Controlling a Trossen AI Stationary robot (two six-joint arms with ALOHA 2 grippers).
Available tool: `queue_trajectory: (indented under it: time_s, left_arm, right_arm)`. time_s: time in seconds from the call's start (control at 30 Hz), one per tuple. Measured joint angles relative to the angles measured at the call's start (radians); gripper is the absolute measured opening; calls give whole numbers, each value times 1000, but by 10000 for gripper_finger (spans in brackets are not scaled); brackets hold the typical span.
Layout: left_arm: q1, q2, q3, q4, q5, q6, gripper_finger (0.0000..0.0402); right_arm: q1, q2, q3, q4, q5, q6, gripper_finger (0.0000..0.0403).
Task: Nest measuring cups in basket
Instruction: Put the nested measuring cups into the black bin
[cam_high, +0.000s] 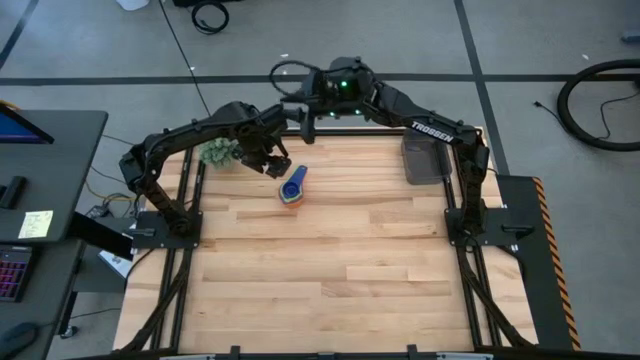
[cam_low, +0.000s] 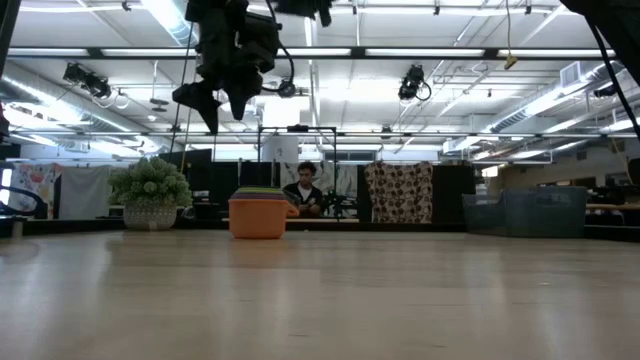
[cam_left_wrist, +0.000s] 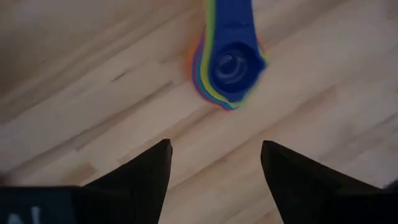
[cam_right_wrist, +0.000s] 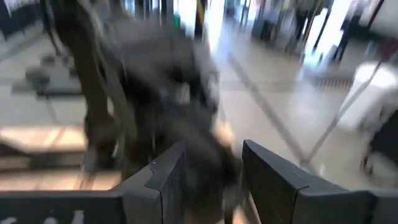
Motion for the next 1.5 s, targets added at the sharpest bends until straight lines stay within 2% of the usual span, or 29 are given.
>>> queue_trajectory:
  time_s: [0.13,0.47,0.73,1.3,1.5]
  left_arm:
    - [-1,0,0,16,21,-12,252]
    - [-3,15,-1,24,81,1,252]
    - [-19,30,-145,122,93,1,252]
    - [-19,28,-317,452,92,-6,252]
    - [-25,28,-344,491,13,-6,252]
  right_arm:
    - [-12,0,0,-158,0,43,165]
    - [-31,1,0,-317,0,87,165]
    - [-33,-3,0,-327,0,92,165]
    - [-33,-3,0,-332,0,84,165]
    - [-33,-3,0,-334,0,84,165]
